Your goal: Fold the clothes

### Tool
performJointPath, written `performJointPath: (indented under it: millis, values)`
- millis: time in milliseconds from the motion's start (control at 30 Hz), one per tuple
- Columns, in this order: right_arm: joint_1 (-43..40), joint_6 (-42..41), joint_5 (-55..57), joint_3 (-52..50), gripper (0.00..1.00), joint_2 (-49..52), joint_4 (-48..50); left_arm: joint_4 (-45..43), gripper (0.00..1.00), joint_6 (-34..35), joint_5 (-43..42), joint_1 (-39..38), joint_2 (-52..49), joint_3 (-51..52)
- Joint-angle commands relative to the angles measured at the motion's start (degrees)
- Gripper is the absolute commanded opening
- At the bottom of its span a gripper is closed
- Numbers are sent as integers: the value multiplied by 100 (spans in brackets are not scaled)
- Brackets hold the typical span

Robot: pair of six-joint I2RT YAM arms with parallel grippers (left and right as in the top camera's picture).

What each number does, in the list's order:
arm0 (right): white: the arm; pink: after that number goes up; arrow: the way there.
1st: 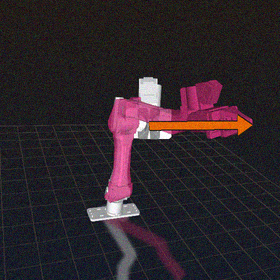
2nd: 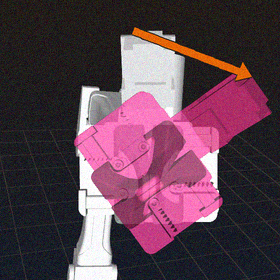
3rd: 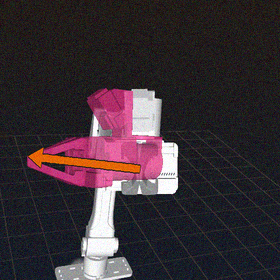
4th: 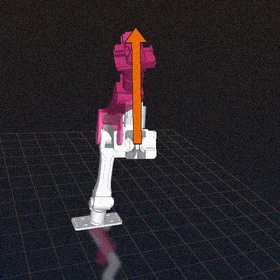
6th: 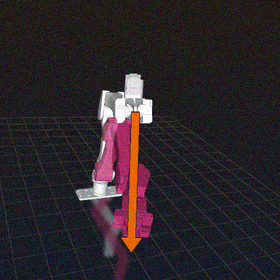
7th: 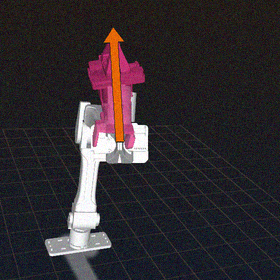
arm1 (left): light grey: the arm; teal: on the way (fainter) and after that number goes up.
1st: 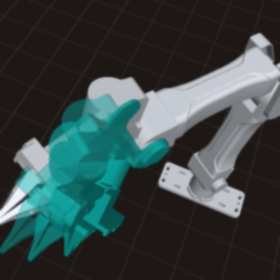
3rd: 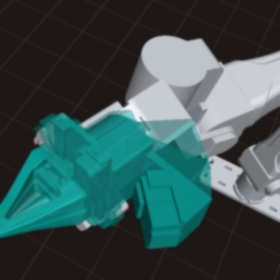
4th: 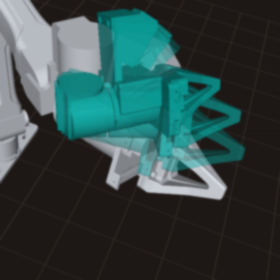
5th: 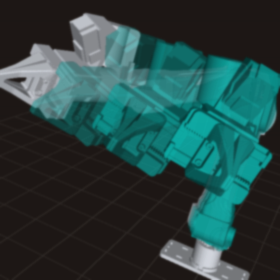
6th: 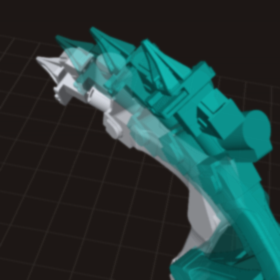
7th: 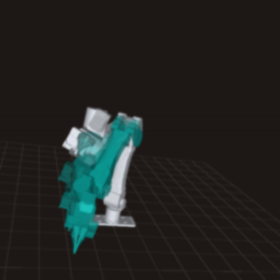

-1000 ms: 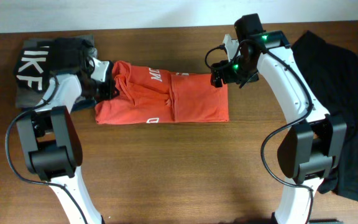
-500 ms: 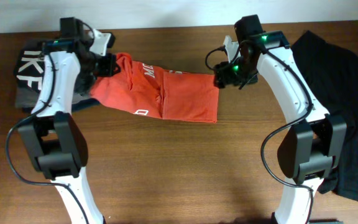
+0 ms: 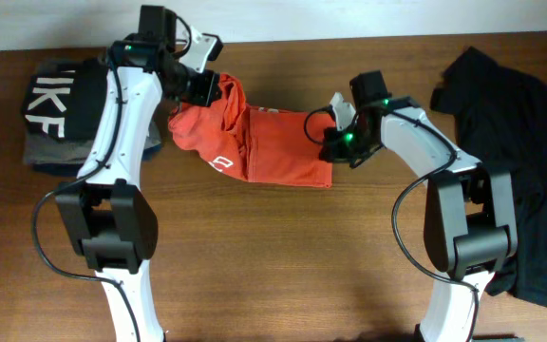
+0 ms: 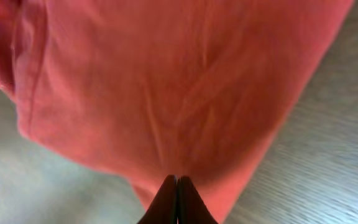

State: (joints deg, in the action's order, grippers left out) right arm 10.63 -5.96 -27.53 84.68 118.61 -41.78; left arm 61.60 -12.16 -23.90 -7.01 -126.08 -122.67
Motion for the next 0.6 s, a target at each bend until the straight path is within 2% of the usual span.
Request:
performJointPath:
  millis: [0, 200, 567]
  values:
    - [-11, -413, -291, -415, 4, 17, 411, 107, 1, 9, 142, -179, 7, -393]
    - [-11, -918, -291, -776, 4, 184, 1008, 205, 1, 9, 144, -522, 9, -599]
    - [-22, -1303, -485, -776, 4, 457, 1121, 236, 1, -83, 586, -1228, 9, -601]
